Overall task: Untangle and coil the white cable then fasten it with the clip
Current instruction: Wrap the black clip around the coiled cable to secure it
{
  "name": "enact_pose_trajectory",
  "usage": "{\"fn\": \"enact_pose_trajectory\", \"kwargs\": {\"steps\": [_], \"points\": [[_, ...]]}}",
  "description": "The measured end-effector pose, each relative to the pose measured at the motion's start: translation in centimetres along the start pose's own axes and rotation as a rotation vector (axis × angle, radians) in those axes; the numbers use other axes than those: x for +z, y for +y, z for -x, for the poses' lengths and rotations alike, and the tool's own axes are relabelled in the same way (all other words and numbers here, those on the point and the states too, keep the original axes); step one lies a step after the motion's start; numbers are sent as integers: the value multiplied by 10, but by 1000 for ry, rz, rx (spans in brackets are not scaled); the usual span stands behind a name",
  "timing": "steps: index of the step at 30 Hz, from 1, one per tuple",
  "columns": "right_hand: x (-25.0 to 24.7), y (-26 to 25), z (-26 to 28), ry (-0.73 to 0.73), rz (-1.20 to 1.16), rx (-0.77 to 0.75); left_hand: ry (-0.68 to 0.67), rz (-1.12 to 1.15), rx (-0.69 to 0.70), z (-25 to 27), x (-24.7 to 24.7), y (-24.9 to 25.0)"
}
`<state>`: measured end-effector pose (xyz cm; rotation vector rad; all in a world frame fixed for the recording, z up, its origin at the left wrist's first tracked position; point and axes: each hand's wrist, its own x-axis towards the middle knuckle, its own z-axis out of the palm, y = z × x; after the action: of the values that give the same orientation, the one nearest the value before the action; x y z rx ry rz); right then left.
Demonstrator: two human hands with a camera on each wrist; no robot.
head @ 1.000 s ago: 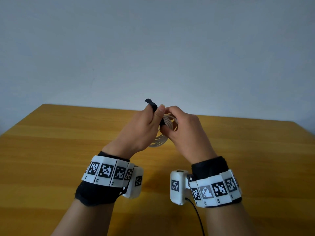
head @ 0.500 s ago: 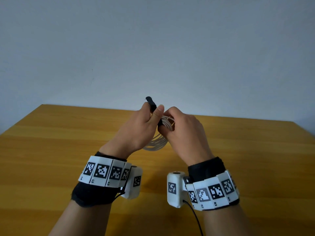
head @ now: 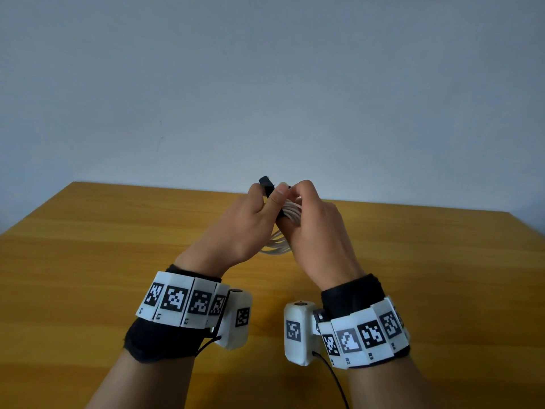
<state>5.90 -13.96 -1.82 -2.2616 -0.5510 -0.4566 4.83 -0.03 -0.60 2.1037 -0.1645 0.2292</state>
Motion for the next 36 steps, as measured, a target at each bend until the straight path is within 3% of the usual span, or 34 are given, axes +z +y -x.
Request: {"fn": "enact_pose_trajectory", "kwargs": {"steps": [13,18,27,36], "points": [[-13,1,-2,-4,-612,149,73,133,47,-3,-3,-6],[-15,6,-4,-38,-527,61,80,159,42,-3,-5,-5],[-11,8,-5,23,-577,-7,111,214,-142,-7,-5,-5],[-14,4,-4,88,-645,-16,134,182,-62,-5,-11,1]]}}
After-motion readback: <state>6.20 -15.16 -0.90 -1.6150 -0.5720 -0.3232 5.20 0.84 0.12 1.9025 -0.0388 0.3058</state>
